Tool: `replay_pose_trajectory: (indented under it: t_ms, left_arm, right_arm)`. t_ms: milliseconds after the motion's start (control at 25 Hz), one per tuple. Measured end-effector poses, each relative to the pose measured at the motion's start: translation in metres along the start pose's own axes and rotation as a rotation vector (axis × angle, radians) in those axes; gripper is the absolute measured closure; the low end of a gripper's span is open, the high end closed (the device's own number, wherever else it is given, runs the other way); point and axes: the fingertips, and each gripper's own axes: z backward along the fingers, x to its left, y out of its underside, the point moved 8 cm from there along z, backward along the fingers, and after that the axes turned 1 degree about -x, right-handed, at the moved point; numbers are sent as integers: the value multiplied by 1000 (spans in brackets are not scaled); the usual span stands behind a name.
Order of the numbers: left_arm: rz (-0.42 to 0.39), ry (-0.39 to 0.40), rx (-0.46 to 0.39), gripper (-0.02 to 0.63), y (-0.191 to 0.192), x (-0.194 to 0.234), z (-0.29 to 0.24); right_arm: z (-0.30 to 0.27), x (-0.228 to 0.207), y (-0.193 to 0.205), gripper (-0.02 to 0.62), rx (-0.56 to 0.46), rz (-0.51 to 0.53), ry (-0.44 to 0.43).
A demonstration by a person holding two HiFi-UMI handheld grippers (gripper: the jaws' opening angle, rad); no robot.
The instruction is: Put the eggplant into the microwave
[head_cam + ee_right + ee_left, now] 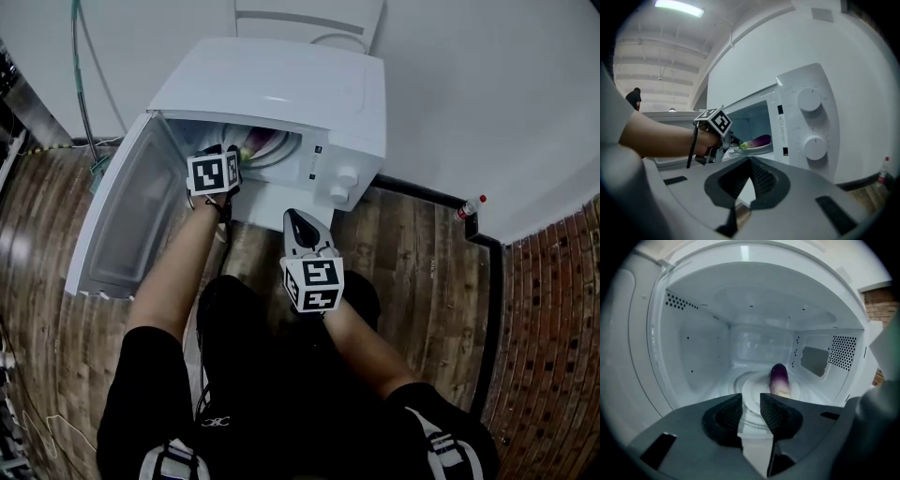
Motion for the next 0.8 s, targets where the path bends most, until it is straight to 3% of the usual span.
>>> replay_pose_trajectory:
  t_ms: [120, 160, 200, 440, 560, 680, 800]
  left_arm:
    - [-31, -12, -79, 517, -7, 1, 20]
    - [-33, -10, -113, 591, -9, 2, 30]
    - [-32, -3, -144, 606, -10, 2, 41]
    - [35, 84, -198, 607, 22, -4, 100]
    - [7, 103, -209, 607, 29, -6, 112]
    - [-11, 123, -226, 607, 11, -12, 128]
    - [19, 137, -223, 607, -33, -22, 164]
  right_arm:
    - [-3, 2, -3, 584, -13, -4, -5]
    - [-5, 3, -4, 584, -19, -7, -7]
    - [-7, 4, -6, 584, -25, -8, -10]
    - [-23, 18, -20, 584, -73, 1, -34]
    - [-44, 23, -30, 584, -83, 0, -50]
    - [-56, 29, -58, 584, -89, 23, -54]
    - [-45, 40, -116, 584, -68, -16, -57]
